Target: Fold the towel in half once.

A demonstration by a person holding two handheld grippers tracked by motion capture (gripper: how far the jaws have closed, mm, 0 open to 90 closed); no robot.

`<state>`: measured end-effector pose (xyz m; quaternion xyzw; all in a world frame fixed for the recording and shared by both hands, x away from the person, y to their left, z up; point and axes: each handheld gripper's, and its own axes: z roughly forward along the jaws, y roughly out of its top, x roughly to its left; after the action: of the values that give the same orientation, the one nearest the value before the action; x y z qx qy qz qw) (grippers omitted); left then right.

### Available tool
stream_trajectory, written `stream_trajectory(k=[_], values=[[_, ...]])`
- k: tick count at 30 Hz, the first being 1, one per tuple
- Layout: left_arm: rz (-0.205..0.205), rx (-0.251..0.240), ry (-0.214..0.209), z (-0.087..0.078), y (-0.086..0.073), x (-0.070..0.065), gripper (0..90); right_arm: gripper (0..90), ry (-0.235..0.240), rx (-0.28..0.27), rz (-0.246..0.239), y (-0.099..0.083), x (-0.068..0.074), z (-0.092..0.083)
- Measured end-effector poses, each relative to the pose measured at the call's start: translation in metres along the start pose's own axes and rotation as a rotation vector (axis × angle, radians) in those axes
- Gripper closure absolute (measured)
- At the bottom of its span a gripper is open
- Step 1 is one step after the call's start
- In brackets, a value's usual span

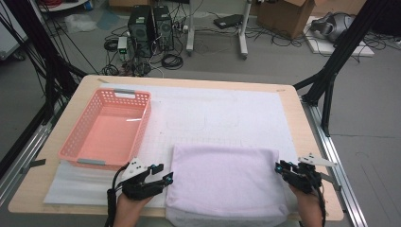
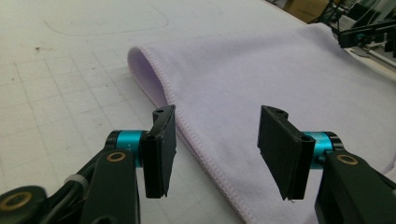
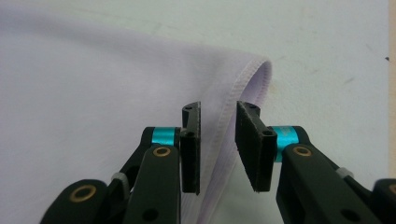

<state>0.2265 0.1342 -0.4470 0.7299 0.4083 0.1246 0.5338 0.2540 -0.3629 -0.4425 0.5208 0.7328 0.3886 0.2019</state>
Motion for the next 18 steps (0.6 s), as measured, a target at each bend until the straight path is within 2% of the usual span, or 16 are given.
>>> stream_trajectory(k=[2,5,6,8,9,13,15,18], values=[[0.001,0.004,0.01,0.0,-0.002,0.001,47.2,69.4,-0.057,0.038,-0.021,0.0,-0.002,0.01],[-0.004,0.005,0.021,-0.001,-0.003,0.003,46.9,69.2,-0.135,0.012,0.02,-0.002,-0.007,0.007],[-0.005,0.006,0.026,-0.001,-0.003,0.004,46.5,69.5,-0.141,0.009,0.028,-0.002,-0.008,0.006],[-0.012,0.004,0.033,-0.001,-0.003,0.006,45.5,68.6,-0.122,0.001,0.043,-0.004,-0.009,0.003],[-0.014,0.005,0.034,0.0,-0.002,0.007,44.5,66.4,-0.108,-0.016,0.036,-0.004,-0.01,0.001],[-0.018,0.009,0.042,0.008,0.004,0.011,42.7,56.7,-0.026,-0.075,0.075,-0.003,-0.018,-0.009],[-0.014,0.013,0.053,0.015,0.009,0.012,42.1,52.5,-0.005,-0.076,0.082,-0.004,-0.021,-0.01],[-0.02,0.014,0.081,0.029,0.015,0.017,41.4,47.5,0.016,-0.05,0.061,-0.006,-0.02,-0.009]])
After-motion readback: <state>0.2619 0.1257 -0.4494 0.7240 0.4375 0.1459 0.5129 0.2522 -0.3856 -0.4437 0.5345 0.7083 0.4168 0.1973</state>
